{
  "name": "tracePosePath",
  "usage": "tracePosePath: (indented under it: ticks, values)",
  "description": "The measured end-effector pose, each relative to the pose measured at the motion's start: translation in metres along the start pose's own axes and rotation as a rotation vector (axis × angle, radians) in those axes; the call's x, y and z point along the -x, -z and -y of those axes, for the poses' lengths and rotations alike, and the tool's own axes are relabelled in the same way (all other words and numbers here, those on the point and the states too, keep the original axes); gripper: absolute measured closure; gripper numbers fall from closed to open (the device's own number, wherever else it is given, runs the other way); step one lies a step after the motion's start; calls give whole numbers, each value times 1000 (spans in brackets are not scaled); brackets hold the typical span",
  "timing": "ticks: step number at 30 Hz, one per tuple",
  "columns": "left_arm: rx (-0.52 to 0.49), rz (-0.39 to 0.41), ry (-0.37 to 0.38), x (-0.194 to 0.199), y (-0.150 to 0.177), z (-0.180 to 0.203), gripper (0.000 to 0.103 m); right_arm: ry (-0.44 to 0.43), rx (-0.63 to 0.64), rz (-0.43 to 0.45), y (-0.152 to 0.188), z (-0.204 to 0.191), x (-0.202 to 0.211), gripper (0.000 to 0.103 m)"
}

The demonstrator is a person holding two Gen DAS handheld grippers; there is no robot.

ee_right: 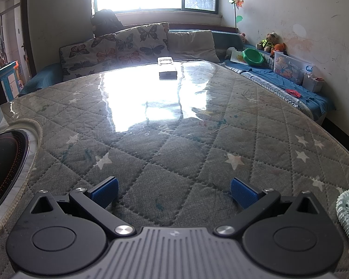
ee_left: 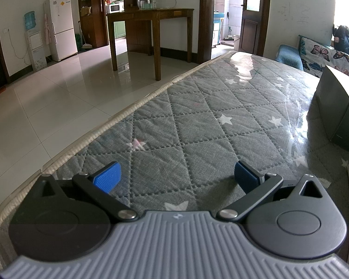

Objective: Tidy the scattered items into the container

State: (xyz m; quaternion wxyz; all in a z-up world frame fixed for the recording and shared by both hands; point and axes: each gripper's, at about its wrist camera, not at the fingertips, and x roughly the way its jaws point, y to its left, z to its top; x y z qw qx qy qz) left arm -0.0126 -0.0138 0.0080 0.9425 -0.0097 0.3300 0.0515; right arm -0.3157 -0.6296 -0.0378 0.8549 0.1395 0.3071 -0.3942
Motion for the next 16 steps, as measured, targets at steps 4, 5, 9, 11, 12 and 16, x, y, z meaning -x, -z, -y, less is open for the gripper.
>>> tracePosePath:
  ticks: [4,5,9,11,12,16]
  values:
    - [0,0,0,0,0,1,0,0,0,0,0,0,0,0]
    - [0,0,0,0,0,1,0,0,0,0,0,0,0,0]
    - [1,0,1,1,0,1,0,0,0,0,0,0,0,0]
    - [2,1,1,1,0,1,0,0,0,0,0,0,0,0]
    - [2,1,1,1,0,2,0,0,0,0,0,0,0,0]
    - [2,1,1,1,1,2,0,0,0,0,0,0,0,0]
